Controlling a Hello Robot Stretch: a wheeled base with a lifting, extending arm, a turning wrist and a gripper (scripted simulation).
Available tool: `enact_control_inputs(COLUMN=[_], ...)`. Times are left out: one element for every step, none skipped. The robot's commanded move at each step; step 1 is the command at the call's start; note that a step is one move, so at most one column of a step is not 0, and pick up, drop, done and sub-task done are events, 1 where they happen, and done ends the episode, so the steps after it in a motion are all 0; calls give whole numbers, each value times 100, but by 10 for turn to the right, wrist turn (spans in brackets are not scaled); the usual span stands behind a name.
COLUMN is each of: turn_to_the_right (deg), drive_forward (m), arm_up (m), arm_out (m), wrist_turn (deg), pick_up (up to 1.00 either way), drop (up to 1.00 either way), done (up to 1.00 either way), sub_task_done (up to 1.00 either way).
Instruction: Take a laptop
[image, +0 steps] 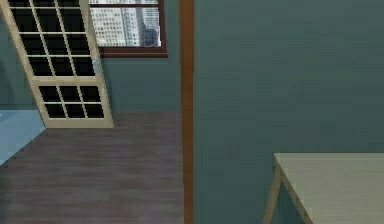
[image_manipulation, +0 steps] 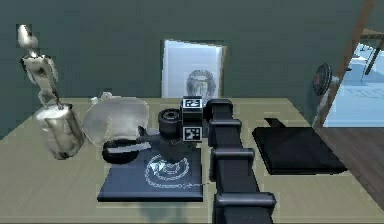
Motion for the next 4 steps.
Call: enact_control_inputs(turn_to_the_right=[0, 0, 0, 0], drive_forward=[0, 0, 0, 0], arm_up=[0, -30, 0, 10], arm_out=[0, 0, 0, 0], wrist_turn=[360, 0, 0, 0], pick_up=[0, 0, 100, 0], drop=[0, 0, 0, 0], done=[0, 0, 0, 0], sub_task_done=[0, 0, 0, 0])
